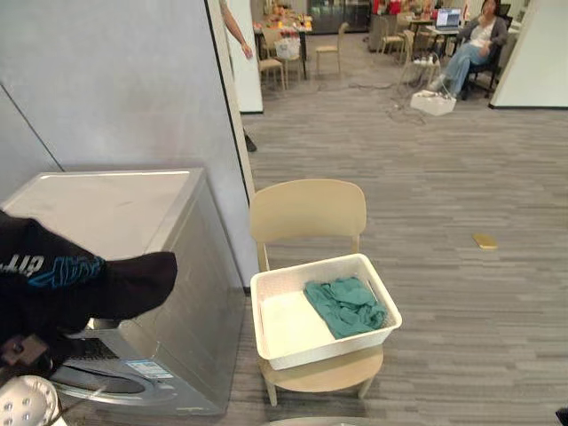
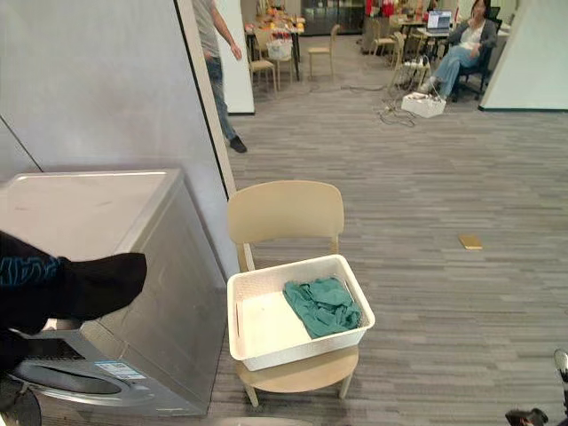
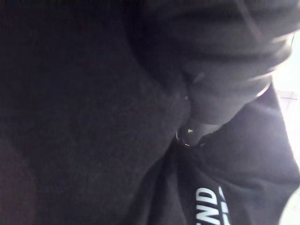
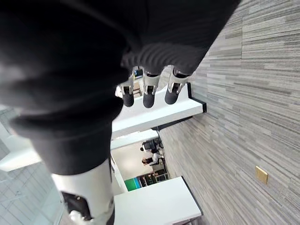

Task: Pick up the laundry basket with both hands and put the clothes into the washing machine.

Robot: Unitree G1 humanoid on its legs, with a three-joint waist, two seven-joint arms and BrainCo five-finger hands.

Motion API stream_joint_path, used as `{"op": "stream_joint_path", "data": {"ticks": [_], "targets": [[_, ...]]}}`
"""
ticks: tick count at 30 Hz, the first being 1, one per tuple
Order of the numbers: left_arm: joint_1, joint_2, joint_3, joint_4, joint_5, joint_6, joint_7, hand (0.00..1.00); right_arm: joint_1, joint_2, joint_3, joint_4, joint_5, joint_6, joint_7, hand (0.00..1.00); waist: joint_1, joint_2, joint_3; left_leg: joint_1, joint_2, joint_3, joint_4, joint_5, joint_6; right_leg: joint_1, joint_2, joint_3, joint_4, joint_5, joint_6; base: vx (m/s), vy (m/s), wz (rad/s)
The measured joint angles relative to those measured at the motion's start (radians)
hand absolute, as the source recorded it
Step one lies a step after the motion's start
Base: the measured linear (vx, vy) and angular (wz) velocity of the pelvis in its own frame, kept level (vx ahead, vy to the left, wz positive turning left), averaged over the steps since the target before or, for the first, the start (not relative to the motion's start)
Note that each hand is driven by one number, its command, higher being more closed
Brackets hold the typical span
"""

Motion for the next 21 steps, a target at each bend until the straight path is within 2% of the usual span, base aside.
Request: {"op": "stream_joint_path", "data": {"ticks": [4,8,11,13,14,16,17,19,20,21], "targets": [[0.08,-0.097,0.042,0.062,-0.05,0.016,0.032,1.0,0.053,0.014,0.021,-0.003,0.001,0.026,0.0,0.0,0.022,0.002,-0.003,0.002,0.011,0.003,0.0,-0.004,0.003,0.001,0.001,-0.009,0.013,-0.012,0.004,-0.01,-0.018,0.06],[0.089,-0.105,0.001,0.3,-0.097,0.042,0.004,1.0,0.058,0.023,0.046,0.081,0.023,0.037,0.002,0.0,0.028,0.001,-0.003,0.0,0.014,0.002,0.0,-0.003,0.002,0.003,0.0,-0.03,0.032,-0.022,0.0,0.0,-0.014,0.15],[0.086,-0.108,-0.045,0.584,-0.126,0.059,-0.052,1.0,0.046,0.02,0.066,0.218,0.045,0.04,0.0,0.0,0.027,-0.003,-0.007,0.002,0.015,-0.004,0.0,0.002,-0.005,-0.001,-0.001,-0.038,0.059,-0.038,0.004,0.03,0.0,0.1],[0.069,-0.107,-0.075,0.861,-0.138,0.067,-0.084,1.0,0.028,0.012,0.072,0.362,0.046,0.048,-0.001,0.0,0.026,-0.006,-0.009,0.004,0.015,-0.001,0.002,0.003,-0.007,-0.006,-0.003,-0.037,0.073,-0.049,0.005,0.04,0.008,-0.01],[0.06,-0.106,-0.074,0.931,-0.153,0.07,-0.095,1.0,0.021,0.009,0.072,0.399,0.05,0.052,-0.001,0.0,0.026,-0.007,-0.009,0.004,0.015,0.001,0.002,0.003,-0.007,-0.008,-0.003,-0.034,0.077,-0.052,0.006,0.04,0.008,-0.08],[0.031,-0.102,-0.094,1.201,-0.214,0.084,-0.142,1.0,-0.024,-0.003,0.072,0.573,0.058,0.056,0.0,0.0,0.023,-0.013,-0.01,0.007,0.017,0.02,0.0,-0.001,-0.012,-0.027,-0.003,-0.023,0.104,-0.067,0.006,0.03,0.01,-0.14],[0.025,-0.101,-0.105,1.263,-0.223,0.089,-0.155,1.0,-0.035,-0.004,0.071,0.619,0.059,0.058,0.0,0.0,0.023,-0.014,-0.011,0.008,0.018,0.028,0.0,-0.003,-0.013,-0.033,-0.002,-0.017,0.109,-0.07,0.005,0.03,0.012,-0.25],[0.012,-0.099,-0.127,1.431,-0.257,0.104,-0.202,1.0,-0.073,-0.011,0.061,0.798,0.078,0.066,0.007,0.0,0.023,-0.016,-0.011,0.016,0.021,0.055,-0.003,-0.008,-0.015,-0.046,0.003,0.005,0.119,-0.074,0.006,0.04,0.012,-0.3],[0.006,-0.098,-0.141,1.499,-0.257,0.11,-0.224,1.0,-0.082,-0.016,0.048,0.931,0.08,0.084,0.031,0.0,0.027,-0.015,-0.011,0.028,0.028,0.067,-0.017,-0.008,-0.016,-0.046,0.007,0.014,0.116,-0.074,0.006,0.05,0.008,-0.19],[0.005,-0.098,-0.143,1.508,-0.257,0.11,-0.23,1.0,-0.084,-0.017,0.043,0.954,0.081,0.088,0.037,0.0,0.027,-0.014,-0.011,0.03,0.029,0.071,-0.018,-0.008,-0.016,-0.047,0.008,0.016,0.116,-0.074,0.006,0.05,-0.002,-0.25]]}}
